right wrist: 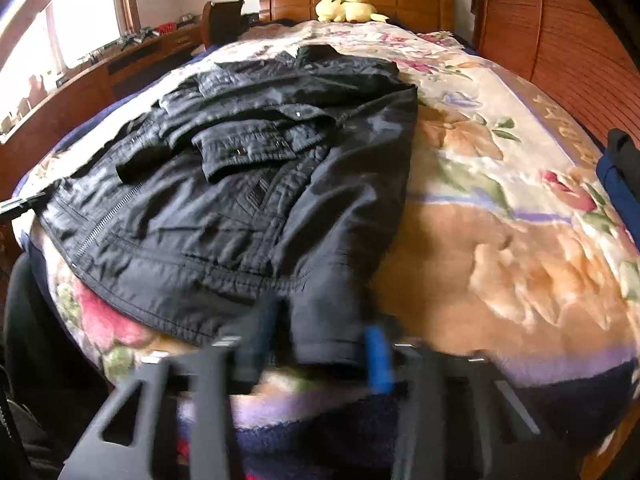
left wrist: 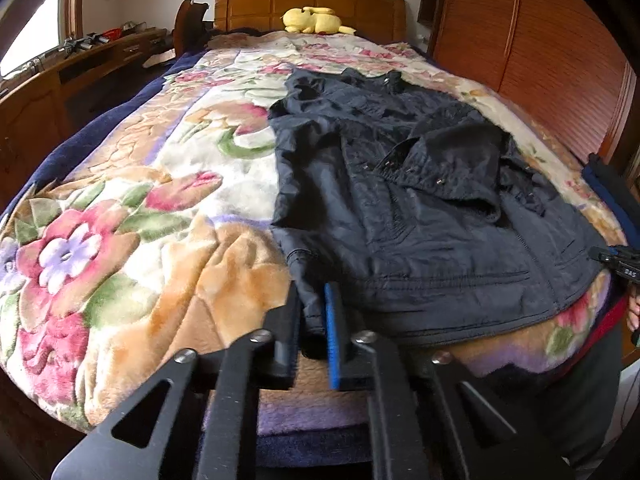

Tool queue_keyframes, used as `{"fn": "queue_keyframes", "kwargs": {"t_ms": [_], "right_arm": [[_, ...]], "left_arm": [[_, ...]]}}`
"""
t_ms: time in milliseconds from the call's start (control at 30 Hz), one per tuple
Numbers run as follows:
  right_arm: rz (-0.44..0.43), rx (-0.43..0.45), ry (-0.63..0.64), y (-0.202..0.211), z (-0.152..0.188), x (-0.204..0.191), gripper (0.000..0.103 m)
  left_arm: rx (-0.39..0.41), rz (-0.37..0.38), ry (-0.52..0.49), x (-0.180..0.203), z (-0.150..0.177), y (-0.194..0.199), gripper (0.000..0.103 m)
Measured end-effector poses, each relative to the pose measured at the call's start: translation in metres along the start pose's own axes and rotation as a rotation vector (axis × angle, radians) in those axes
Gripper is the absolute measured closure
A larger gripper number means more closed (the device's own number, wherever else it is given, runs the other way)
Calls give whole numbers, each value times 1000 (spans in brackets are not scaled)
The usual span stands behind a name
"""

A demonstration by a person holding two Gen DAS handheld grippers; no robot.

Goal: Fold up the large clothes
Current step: 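Grasp the jacket hem with both tools and lift it toward the collar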

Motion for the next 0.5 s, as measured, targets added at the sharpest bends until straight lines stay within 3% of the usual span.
{"fn": "queue_keyframes", "kwargs": {"t_ms": [267, 500], "right_arm": [[48, 158, 72, 60, -27, -13, 96], [78, 254, 120, 116, -40, -23, 98]], "left_arm": [[182, 16, -4, 7, -40, 63, 96], [300, 28, -30, 16, -69, 118, 97]]}}
Point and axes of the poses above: each gripper's, at about its wrist camera, not at the fingertips, and y roughly against the way its jaws point, x to its right, z to its underside, the point moved 6 cm from there along -y, roughly the way its jaws point, and after that the axes turned 9 degrees about -z, right-handed, at the moved point
